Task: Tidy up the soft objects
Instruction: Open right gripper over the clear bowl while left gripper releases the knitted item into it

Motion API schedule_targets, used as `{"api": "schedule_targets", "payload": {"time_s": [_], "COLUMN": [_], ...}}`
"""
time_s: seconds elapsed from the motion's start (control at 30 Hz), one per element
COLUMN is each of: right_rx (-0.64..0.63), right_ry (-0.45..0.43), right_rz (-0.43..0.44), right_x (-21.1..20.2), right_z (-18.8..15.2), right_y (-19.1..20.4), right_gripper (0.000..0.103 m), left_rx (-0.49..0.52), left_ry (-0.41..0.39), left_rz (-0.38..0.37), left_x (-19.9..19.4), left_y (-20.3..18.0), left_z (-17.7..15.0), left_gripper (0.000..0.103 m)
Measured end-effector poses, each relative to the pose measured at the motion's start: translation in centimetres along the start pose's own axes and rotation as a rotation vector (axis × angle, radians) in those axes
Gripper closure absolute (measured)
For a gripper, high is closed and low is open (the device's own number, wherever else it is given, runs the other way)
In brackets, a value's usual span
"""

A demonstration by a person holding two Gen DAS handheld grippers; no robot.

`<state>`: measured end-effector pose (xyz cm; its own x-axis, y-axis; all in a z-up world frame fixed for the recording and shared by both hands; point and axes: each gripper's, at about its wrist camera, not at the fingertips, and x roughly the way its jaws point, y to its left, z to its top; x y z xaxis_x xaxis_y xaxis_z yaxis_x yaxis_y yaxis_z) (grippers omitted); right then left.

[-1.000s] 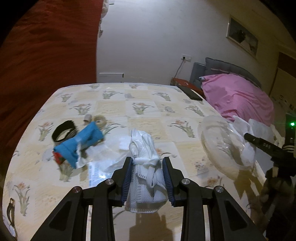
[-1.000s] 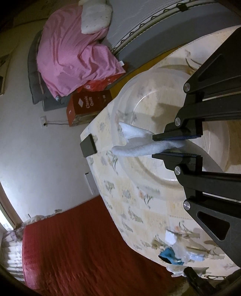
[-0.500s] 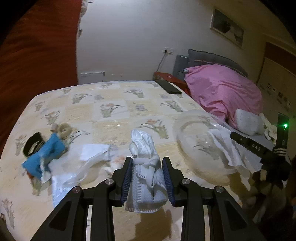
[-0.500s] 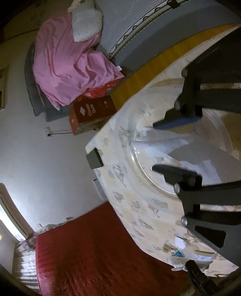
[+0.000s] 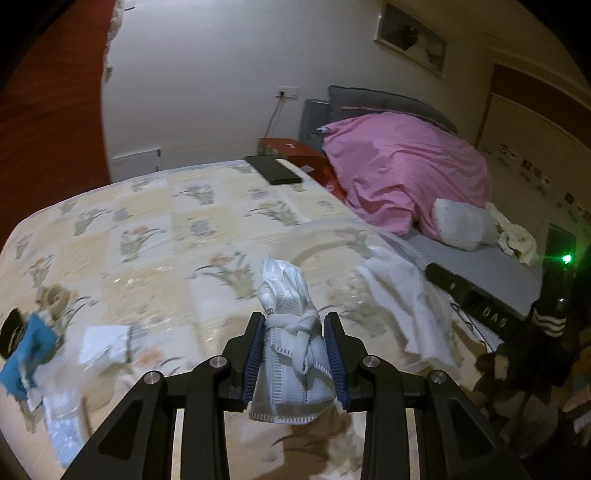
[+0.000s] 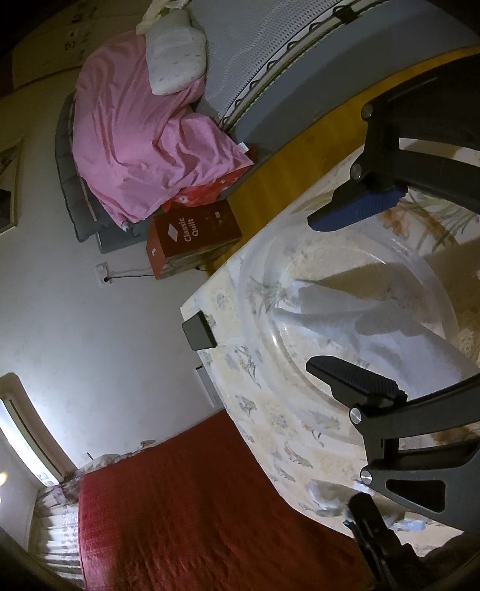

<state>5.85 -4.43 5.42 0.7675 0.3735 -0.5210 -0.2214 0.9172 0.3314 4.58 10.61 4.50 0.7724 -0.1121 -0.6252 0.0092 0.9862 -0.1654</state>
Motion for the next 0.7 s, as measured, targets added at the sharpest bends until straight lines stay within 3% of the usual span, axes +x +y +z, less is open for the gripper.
{"api": "schedule_targets", "payload": {"time_s": [0.37,0.43,0.47,0.5,0.57,0.7], "right_rx": [0.013,0.013,0.016,0.018,0.019,0.020], "right_ry": [0.017,0.016,0.017,0.018,0.019,0.021], "right_rz": [-0.002,-0.005,-0.007,-0.008,-0.010,-0.007], "right_x": [0.0,0.0,0.0,0.0,0.1,0.0], "right_z": [-0.2,-0.2,-0.3,-0.3,-0.3,-0.4], "right_y": [-0.5,-0.6,-0.7,-0.8,-0.8,-0.9], "right_gripper": [0.031,0.030,0.030,0.030,0.030,0.030], "left_rx": [0.042,0.037,0.033,0.024,-0.003,-0.027], "left_ry": [0.014,0.012,0.011,0.008,-0.015,-0.018], "left_rz": [-0.092,-0.111,-0.112,-0.111,-0.109,-0.078], "left_x": [3.0,3.4,3.7,3.8,3.8,3.7], "left_y": [-2.7,-2.8,-2.8,-2.7,-2.4,-1.4], "left_z": [1.3,1.4,1.5,1.5,1.5,1.2], "left_gripper": [0.068,0.063,0.051,0.031,0.016,0.016]}}
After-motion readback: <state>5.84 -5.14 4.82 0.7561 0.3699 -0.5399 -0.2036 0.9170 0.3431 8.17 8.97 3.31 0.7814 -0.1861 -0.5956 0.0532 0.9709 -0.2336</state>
